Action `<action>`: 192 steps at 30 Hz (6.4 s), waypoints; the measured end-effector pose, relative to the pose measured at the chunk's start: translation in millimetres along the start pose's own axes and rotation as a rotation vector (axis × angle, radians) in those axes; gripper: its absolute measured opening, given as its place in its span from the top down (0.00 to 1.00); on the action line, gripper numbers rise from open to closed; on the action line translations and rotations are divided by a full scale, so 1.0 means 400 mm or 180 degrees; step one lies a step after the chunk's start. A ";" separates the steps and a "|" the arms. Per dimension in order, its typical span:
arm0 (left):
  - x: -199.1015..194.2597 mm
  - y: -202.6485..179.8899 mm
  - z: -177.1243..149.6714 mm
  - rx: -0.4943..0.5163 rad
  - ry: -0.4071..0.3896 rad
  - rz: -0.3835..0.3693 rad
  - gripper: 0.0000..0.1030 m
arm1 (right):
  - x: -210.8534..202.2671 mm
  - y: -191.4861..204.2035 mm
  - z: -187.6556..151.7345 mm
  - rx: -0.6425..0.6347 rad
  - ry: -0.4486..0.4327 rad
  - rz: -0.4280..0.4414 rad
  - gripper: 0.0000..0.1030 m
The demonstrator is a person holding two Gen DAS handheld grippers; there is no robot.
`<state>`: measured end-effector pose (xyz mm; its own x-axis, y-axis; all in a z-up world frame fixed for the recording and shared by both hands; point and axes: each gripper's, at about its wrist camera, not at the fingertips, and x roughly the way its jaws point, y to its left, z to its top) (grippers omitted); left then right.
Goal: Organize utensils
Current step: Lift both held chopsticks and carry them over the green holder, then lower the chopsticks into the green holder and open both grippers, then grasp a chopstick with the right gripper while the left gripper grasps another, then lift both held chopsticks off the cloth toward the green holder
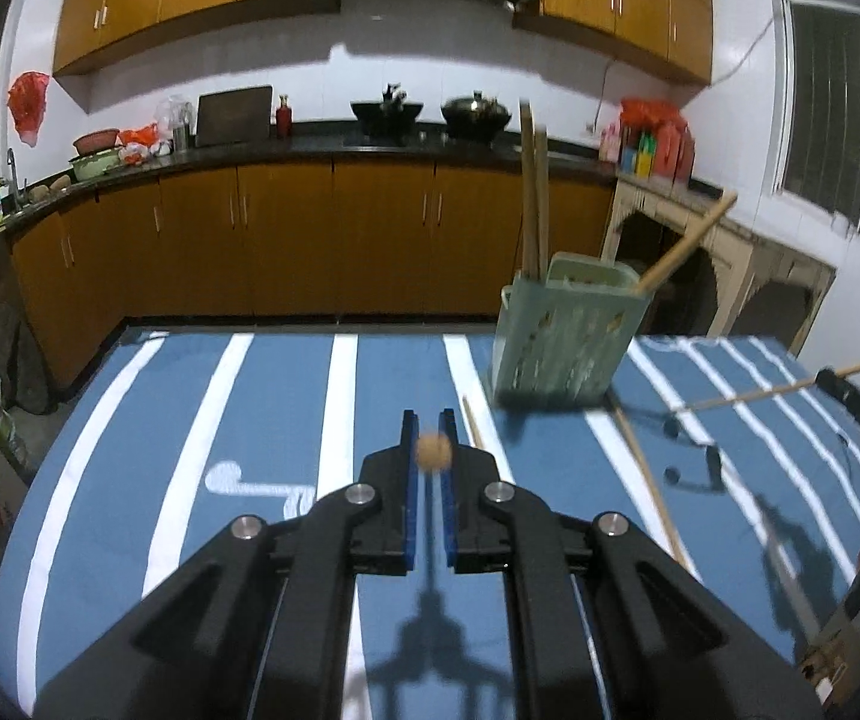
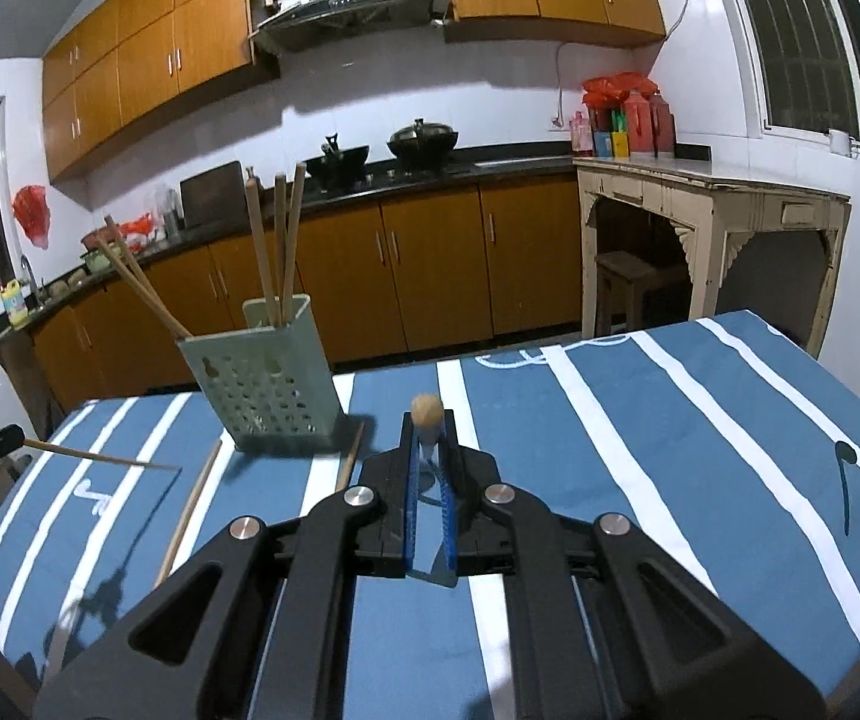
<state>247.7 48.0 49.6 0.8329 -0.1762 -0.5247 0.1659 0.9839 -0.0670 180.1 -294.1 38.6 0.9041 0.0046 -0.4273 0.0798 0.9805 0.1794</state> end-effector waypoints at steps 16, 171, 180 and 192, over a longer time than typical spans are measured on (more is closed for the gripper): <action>-0.020 0.009 0.042 -0.0083 -0.0123 0.0019 0.93 | -0.013 0.023 0.044 0.0011 -0.0148 0.0159 0.93; 0.292 -0.054 -0.206 0.0208 0.1114 0.0043 0.88 | 0.242 0.060 -0.220 -0.0041 0.1283 0.0011 0.92; 0.288 -0.068 -0.213 0.0300 0.1075 0.0134 0.87 | 0.242 0.057 -0.219 -0.0044 0.1289 0.0011 0.91; 0.286 -0.062 -0.213 0.0240 0.1075 0.0113 0.87 | 0.234 0.059 -0.225 -0.0063 0.1288 -0.0007 0.91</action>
<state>293.6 6.3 -81.1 0.6192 -0.1091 -0.7776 0.1890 0.9819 0.0127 228.7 -252.7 -76.7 0.6655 0.0754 -0.7426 0.0699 0.9842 0.1626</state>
